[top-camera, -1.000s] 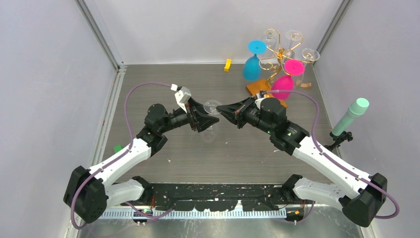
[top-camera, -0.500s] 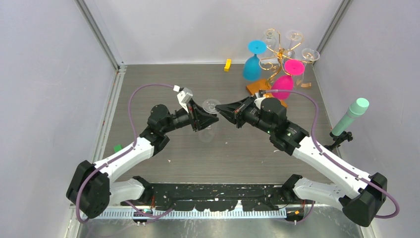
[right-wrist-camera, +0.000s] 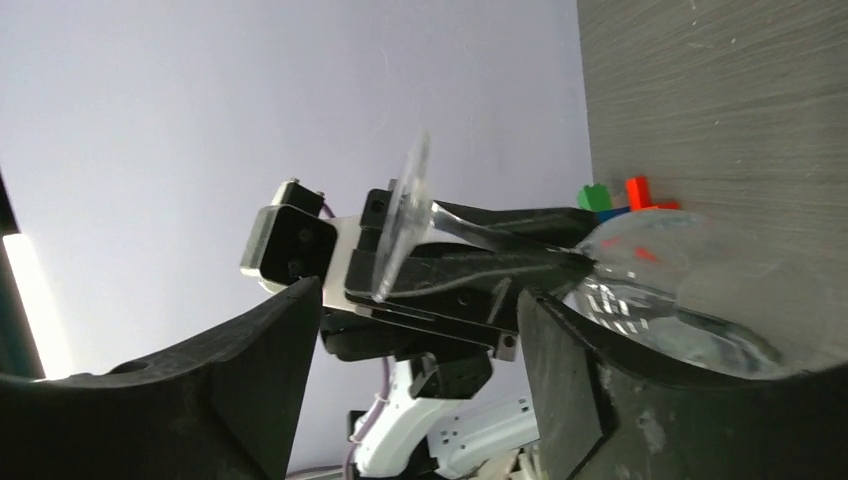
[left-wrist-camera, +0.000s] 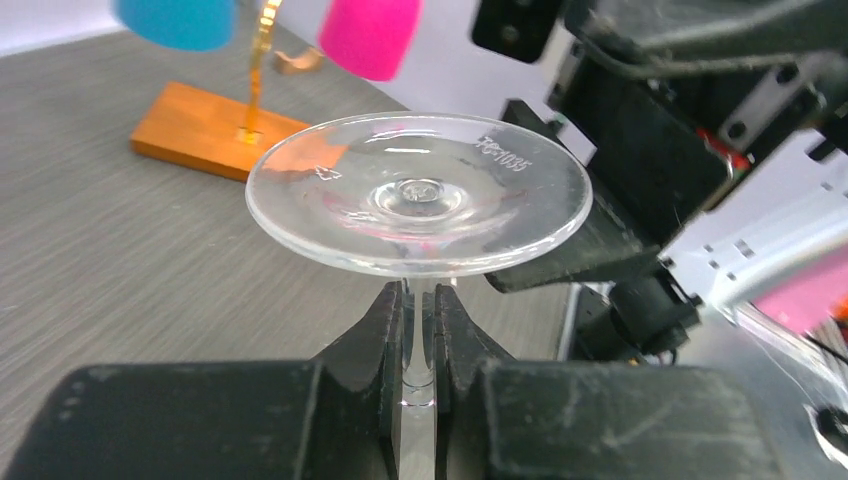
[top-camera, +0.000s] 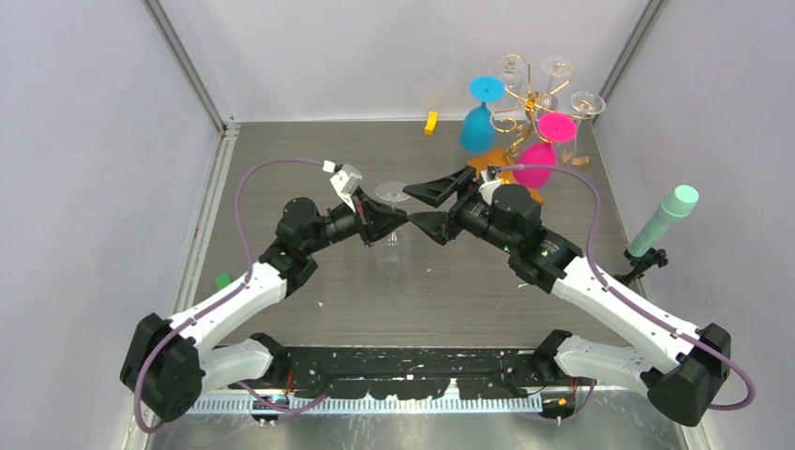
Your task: Take the wine glass off the wine glass rack
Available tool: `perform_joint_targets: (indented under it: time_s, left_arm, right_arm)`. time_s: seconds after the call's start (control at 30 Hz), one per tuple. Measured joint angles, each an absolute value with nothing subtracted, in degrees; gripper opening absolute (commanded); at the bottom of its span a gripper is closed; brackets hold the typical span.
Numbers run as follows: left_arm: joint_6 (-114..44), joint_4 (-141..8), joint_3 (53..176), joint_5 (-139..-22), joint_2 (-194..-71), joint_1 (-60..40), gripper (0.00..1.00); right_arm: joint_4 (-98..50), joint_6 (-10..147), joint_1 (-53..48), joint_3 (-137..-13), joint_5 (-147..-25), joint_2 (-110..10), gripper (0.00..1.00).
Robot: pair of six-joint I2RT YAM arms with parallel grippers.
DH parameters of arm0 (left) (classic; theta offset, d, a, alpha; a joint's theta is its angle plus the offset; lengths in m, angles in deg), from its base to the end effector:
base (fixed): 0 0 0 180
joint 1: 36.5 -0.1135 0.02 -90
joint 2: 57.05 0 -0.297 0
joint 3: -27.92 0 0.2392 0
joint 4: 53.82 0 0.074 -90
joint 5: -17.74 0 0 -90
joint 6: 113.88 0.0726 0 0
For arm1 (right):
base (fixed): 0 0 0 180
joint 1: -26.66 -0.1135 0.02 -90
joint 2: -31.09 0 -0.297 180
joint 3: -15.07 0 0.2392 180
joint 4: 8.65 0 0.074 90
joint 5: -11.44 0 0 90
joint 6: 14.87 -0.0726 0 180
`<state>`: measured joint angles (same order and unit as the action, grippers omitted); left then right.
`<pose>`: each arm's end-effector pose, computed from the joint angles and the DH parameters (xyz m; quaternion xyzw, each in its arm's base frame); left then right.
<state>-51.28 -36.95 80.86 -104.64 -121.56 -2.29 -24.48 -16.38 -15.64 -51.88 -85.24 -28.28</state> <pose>0.1942 -0.1790 0.3461 0.2441 0.6336 -0.5248 0.5134 0.1795 0.1748 0.3796 0.2796 0.7022 0.6182 0.2157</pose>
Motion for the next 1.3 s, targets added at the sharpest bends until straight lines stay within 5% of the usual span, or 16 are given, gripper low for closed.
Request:
perform_joint_targets:
  time_s: [0.57, 0.83, 1.13, 1.3]
  left_arm:
    - [-67.43, -51.42, 88.31, -59.81, -109.36, -2.40, 0.00]
    - [-81.14, -55.99, 88.31, -52.36, -106.54, -2.40, 0.00]
    - [-90.80, -57.98, 88.27, -51.22, -102.96, -2.40, 0.00]
    - [-93.92, -58.39, 87.42, -51.25, -102.57, -2.40, 0.00]
  right_arm:
    - [-17.61, -4.70, -20.65, -46.09, -82.83, -27.04, 0.78]
    - [-4.63, -2.80, -23.99, -45.96, -84.26, -31.85, 0.71]
    - [2.69, -0.68, -25.54, -47.10, -84.04, -35.63, 0.47]
    - [4.68, 1.18, -25.76, -48.39, -83.80, -35.95, 0.46]
